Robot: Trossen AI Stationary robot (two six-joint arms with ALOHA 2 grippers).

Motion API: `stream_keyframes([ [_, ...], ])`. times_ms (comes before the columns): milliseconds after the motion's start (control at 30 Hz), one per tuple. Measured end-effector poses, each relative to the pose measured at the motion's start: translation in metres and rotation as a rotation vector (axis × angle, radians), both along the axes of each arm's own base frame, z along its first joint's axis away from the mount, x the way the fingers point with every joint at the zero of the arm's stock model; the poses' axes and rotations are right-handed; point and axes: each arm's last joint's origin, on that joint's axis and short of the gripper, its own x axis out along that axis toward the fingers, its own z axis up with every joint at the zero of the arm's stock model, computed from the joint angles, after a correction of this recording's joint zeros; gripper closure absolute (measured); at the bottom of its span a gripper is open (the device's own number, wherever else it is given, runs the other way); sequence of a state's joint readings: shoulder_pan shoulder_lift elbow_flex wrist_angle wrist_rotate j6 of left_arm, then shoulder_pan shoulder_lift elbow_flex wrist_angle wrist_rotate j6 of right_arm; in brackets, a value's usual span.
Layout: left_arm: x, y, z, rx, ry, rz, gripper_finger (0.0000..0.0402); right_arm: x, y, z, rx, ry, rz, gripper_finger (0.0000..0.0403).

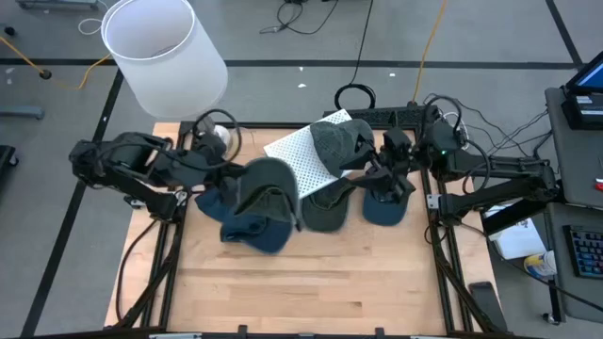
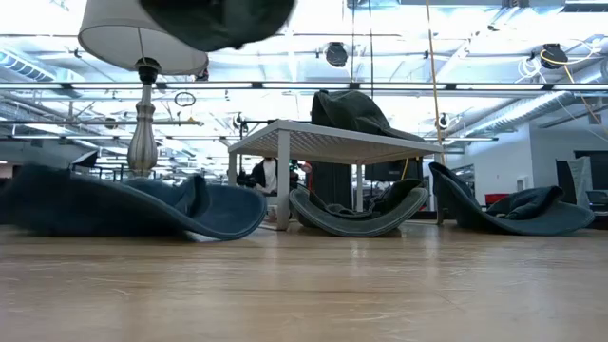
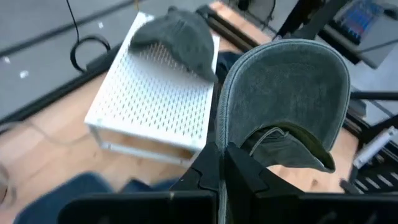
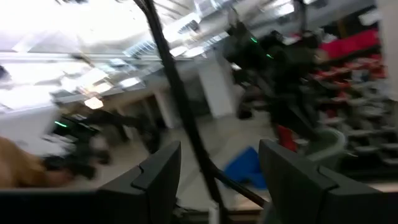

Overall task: Pick & Place hat
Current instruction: Stack the green cap on top of the other green cap on the shelf

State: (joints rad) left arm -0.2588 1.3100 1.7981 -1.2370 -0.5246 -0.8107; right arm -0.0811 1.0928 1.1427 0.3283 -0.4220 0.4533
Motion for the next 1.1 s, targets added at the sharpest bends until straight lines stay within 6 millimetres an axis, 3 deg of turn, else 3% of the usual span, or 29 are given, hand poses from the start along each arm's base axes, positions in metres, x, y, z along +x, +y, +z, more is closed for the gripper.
stream_keyframes([
  [433, 0.058, -0.015, 0.003, 0.353, -0.167, 0.163, 0.0396, -0.016, 0.033, -0.02, -0.203, 0.249, -0.457, 0.0193],
  [633, 0.084, -0.025, 0.002, 0.516, -0.187, 0.221, 0.0396, -0.02, 0.05, -0.02, -0.351, 0.24, -0.575, 0.0193],
  [800, 0.102, -0.03, 0.001, 0.581, -0.199, 0.24, 0.0396, -0.024, 0.053, -0.017, -0.411, 0.252, -0.775, 0.0193],
  [1100, 0.127, -0.038, -0.008, 0.63, -0.211, 0.269, 0.0396, -0.018, 0.055, -0.01, -0.47, 0.188, -0.862, 0.0193],
])
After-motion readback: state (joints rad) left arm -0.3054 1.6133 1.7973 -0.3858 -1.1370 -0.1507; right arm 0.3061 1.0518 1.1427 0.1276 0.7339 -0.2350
